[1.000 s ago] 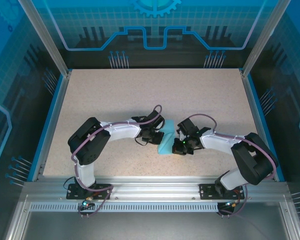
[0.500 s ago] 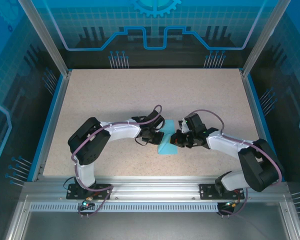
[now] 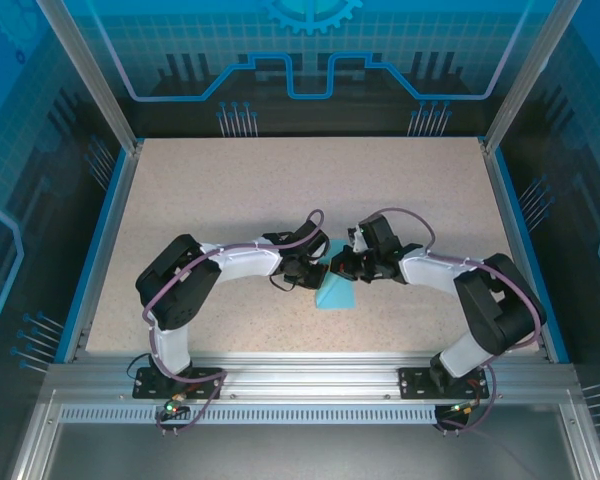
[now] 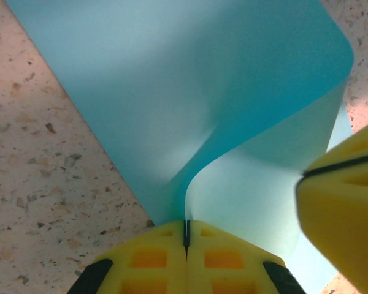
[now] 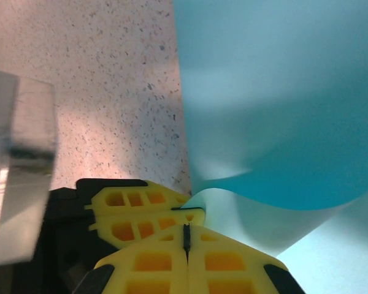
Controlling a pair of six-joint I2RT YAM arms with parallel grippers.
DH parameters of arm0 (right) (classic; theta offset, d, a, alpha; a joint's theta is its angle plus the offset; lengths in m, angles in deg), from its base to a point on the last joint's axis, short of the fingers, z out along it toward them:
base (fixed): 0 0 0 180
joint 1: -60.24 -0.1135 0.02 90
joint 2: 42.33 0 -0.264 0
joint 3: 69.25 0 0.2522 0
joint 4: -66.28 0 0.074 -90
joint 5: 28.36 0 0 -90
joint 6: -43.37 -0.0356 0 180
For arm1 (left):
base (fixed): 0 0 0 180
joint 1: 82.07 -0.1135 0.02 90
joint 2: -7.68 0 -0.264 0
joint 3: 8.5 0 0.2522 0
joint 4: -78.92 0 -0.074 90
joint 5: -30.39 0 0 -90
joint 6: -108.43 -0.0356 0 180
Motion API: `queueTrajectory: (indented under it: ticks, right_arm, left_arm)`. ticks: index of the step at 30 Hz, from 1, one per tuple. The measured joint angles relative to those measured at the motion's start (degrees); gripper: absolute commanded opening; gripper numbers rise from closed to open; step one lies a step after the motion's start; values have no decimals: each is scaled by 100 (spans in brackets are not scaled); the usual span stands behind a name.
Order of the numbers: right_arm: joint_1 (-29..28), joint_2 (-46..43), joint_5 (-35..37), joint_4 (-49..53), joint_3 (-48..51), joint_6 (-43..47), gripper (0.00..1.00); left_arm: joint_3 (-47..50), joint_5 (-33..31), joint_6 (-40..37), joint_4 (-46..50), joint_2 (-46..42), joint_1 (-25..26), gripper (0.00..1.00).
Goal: Fold a paper plane with a square sheet of paper (fold left side to right side)
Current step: Fold the triangle a second time at the center of the table.
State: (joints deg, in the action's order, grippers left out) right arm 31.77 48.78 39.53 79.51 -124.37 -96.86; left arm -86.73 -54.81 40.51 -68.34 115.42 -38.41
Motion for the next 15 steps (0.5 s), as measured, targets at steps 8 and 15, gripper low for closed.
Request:
queueTrajectory:
  ticks: [8,15]
  right_arm:
    - [-52,201,50,103,0,15,0]
    - [-79,203,199,404,-9,184,0]
  left_arm:
    - [0,2,0,0,0,0,0]
    - [0,4,0,0,2,0,0]
